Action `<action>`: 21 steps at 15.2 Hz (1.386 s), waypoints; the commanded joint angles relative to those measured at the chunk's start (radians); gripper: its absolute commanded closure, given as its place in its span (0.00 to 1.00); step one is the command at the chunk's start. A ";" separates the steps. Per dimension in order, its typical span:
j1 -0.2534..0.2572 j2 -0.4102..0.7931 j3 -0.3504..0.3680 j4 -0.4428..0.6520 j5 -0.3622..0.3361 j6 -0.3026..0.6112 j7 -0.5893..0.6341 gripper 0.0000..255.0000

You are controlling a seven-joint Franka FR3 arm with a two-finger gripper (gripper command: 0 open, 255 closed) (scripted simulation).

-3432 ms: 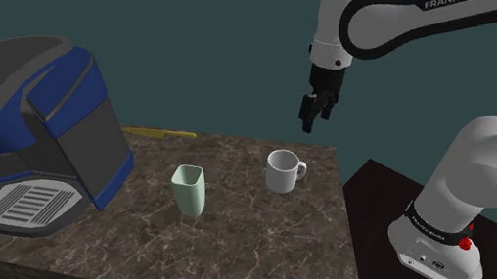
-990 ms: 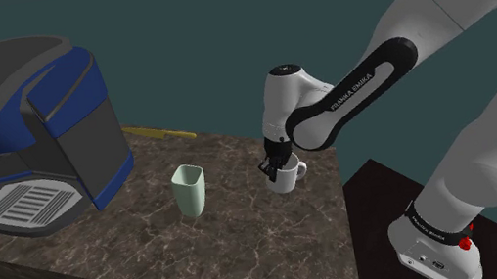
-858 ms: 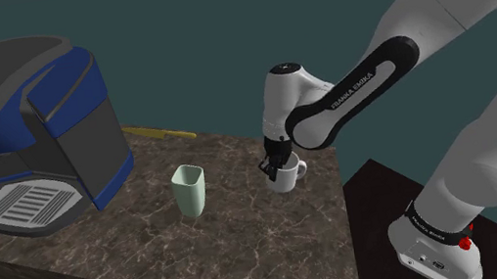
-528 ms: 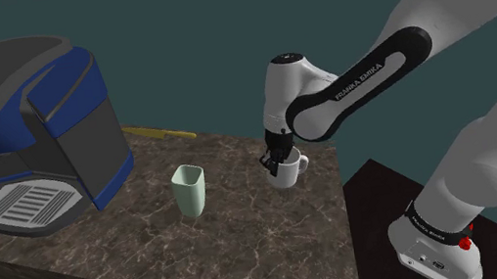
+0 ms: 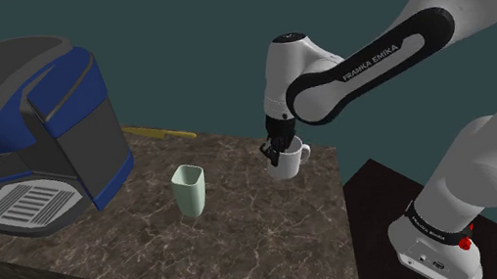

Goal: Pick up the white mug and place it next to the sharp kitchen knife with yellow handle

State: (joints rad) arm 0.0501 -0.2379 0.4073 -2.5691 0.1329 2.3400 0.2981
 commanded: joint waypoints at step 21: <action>0.000 -0.068 -0.018 0.232 -0.002 -0.296 0.008 1.00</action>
State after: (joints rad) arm 0.0529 -0.3345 0.3805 -2.3693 0.1393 2.0477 0.2930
